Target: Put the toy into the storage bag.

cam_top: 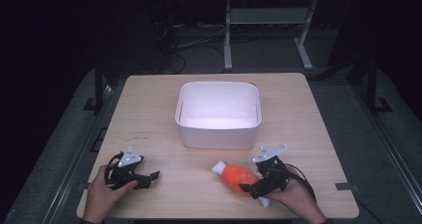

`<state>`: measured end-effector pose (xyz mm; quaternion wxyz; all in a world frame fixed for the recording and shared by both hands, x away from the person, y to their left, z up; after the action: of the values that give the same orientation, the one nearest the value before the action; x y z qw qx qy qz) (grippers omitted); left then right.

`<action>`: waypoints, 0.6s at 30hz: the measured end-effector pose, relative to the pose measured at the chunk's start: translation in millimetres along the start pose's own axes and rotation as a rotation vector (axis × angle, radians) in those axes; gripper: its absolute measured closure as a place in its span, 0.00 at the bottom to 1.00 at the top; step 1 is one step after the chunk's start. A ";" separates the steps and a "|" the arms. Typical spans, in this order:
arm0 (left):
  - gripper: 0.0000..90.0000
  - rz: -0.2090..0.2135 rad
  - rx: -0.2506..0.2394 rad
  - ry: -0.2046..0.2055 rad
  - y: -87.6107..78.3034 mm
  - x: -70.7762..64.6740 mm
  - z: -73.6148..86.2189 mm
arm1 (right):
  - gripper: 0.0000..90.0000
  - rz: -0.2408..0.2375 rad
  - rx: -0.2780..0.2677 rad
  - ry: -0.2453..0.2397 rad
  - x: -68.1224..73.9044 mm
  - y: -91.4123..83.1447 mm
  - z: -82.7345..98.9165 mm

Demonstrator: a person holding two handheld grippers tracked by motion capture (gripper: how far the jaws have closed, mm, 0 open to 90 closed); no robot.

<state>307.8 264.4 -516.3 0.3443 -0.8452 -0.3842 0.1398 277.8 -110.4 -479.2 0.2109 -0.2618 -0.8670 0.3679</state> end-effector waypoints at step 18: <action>0.14 0.000 0.000 0.000 0.0 0.0 0.0 | 0.03 -0.025 0.064 -0.054 11.6 28.7 6.2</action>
<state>307.8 264.4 -516.3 0.3444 -0.8451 -0.3842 0.1398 274.0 -89.6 -502.5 0.2006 -0.2339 -0.8633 0.3998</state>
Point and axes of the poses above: each handheld gripper's, and its own axes: y roughly forward along the jaws, z roughly out of its underside, x roughly to its left, the point moved 6 cm from there along y, roughly forward along the jaws, and after that the axes turned 2 degrees about y, right-handed, at the moved point
